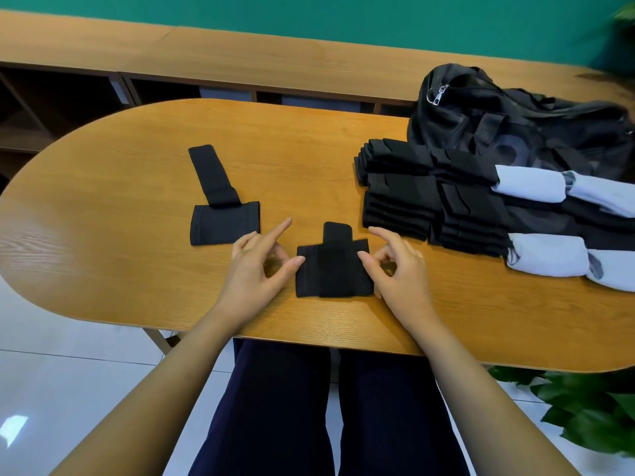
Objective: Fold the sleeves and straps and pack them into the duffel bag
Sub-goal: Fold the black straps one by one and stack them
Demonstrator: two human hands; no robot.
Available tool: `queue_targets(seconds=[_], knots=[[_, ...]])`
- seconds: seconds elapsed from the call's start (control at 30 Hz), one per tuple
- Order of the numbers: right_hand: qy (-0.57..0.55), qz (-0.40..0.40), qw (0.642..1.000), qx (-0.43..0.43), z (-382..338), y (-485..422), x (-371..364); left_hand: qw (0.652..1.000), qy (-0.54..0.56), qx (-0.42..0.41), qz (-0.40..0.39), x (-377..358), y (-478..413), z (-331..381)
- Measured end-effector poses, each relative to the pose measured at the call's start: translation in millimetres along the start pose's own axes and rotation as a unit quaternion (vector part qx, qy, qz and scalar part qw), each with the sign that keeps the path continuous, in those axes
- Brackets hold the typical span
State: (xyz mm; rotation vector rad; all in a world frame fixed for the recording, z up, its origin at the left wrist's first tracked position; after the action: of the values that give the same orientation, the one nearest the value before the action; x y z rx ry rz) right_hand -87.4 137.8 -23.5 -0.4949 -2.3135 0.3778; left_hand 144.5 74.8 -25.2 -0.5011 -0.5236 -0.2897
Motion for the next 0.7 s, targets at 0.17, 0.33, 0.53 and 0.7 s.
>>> queue_targets(seconds=[0.17,0.33,0.53,0.7], knots=[[0.057,0.012,0.998,0.001,-0.4,-0.5,0.2,0.999,-0.043,0.000,-0.010,0.7,-2.2,1.7],[0.137,-0.083,0.986,0.043,-1.5,-0.5,-10.1,0.986,-0.104,-0.043,-0.121,-8.6,-32.0,13.2],[0.161,-0.099,0.981,0.051,-1.9,1.7,-12.2,0.942,-0.183,-0.048,-0.276,-36.2,-49.4,3.1],[0.154,-0.101,0.981,0.059,-1.2,0.9,-11.1,0.944,-0.219,-0.050,-0.241,-23.2,-46.9,-5.8]])
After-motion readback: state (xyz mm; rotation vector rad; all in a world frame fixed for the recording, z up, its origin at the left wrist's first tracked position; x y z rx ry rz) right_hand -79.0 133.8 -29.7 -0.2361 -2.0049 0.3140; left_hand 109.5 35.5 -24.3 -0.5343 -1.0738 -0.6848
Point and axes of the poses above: each hand's wrist, its own y-axis away from the middle knuckle, its own x-axis out of the back of the hand, z = x × y, the point moved 4 cm from there along -y, towards the middle knuckle, and after that the axes turned 1 degree about -x, right-handed, at the moved point
